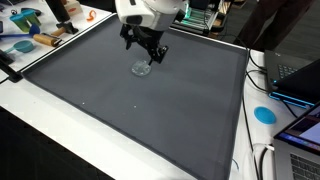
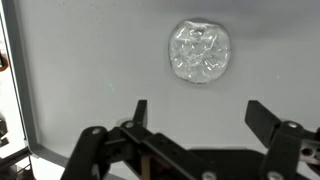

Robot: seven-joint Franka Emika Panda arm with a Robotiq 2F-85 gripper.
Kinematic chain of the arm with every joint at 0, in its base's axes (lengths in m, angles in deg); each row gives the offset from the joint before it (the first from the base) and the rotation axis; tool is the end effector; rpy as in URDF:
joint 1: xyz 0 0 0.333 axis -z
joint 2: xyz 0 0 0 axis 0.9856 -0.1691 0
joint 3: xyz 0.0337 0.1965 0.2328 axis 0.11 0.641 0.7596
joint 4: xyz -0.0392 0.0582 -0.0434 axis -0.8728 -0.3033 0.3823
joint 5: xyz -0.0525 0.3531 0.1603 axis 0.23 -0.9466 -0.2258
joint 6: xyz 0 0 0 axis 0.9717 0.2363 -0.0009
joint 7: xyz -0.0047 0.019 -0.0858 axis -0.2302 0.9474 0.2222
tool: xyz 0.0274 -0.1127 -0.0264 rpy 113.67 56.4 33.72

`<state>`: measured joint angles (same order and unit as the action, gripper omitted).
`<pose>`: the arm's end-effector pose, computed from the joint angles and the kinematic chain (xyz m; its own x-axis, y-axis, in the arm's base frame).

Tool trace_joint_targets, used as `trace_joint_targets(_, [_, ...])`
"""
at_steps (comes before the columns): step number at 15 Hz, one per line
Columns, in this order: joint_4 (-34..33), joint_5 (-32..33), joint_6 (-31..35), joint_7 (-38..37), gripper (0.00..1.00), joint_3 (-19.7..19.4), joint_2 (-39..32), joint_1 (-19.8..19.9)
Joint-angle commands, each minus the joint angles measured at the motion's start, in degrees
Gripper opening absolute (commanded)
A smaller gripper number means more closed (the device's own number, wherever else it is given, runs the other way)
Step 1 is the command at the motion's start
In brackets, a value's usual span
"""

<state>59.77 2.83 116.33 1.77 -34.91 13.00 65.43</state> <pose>0.6146 0.1437 0.2632 0.9987 -0.0051 -0.0498 0.0159 -0.9109 0.4123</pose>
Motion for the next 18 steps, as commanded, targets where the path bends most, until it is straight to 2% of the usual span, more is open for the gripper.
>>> trace_joint_targets(1, [-1.3,-8.4,2.5,4.8,1.00,0.4,-0.7,3.9])
trace_joint_targets(9, [-0.4,-28.0,8.6,15.1,1.00,0.7,-0.6,11.6])
trace_joint_targets(14, [2.2,-35.7,12.6,15.6,1.00,0.3,0.2,14.4])
trace_joint_targets(18, [6.2,-40.6,18.7,15.0,1.00,-0.2,1.4,15.8])
